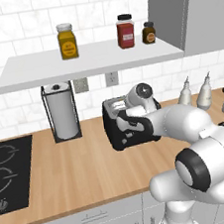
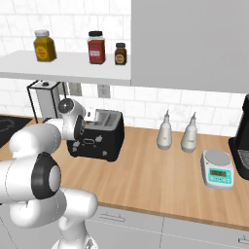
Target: Start the toaster. Once the lever pops up, take the bread to the plate on the dining counter.
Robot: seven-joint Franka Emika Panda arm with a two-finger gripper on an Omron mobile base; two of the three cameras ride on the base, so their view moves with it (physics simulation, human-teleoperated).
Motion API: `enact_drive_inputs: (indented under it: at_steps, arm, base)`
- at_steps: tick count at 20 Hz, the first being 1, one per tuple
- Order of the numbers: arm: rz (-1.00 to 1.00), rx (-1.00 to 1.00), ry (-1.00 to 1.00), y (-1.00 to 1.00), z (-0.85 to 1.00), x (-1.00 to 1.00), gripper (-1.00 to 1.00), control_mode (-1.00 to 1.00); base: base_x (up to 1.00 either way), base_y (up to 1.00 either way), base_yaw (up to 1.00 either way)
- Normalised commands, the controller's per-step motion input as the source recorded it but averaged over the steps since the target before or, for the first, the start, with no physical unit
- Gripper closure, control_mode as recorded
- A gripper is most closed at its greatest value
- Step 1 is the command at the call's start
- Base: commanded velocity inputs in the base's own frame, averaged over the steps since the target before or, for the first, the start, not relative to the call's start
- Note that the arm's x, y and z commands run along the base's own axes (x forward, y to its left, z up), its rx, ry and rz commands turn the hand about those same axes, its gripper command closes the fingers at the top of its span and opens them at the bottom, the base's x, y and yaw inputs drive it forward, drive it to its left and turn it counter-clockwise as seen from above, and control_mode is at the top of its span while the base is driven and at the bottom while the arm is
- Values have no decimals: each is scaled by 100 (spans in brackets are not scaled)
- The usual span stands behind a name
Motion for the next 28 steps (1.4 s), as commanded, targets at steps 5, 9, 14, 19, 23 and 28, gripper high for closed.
enact_drive_inputs:
  at_steps: [5,9,14,19,23,28]
  arm:
    - [0,0,0,0,0,0,-100,-100]
    - [0,0,0,0,0,0,-100,-100]
    - [0,0,0,0,0,0,-100,-100]
    - [0,0,0,0,0,0,-100,-100]
    - [0,0,0,0,0,0,-100,-100]
    - [0,0,0,0,0,0,-100,-100]
  base:
    - [0,0,0]
    - [0,0,0]
    - [0,0,0]
    - [0,0,0]
    - [0,0,0]
    - [0,0,0]
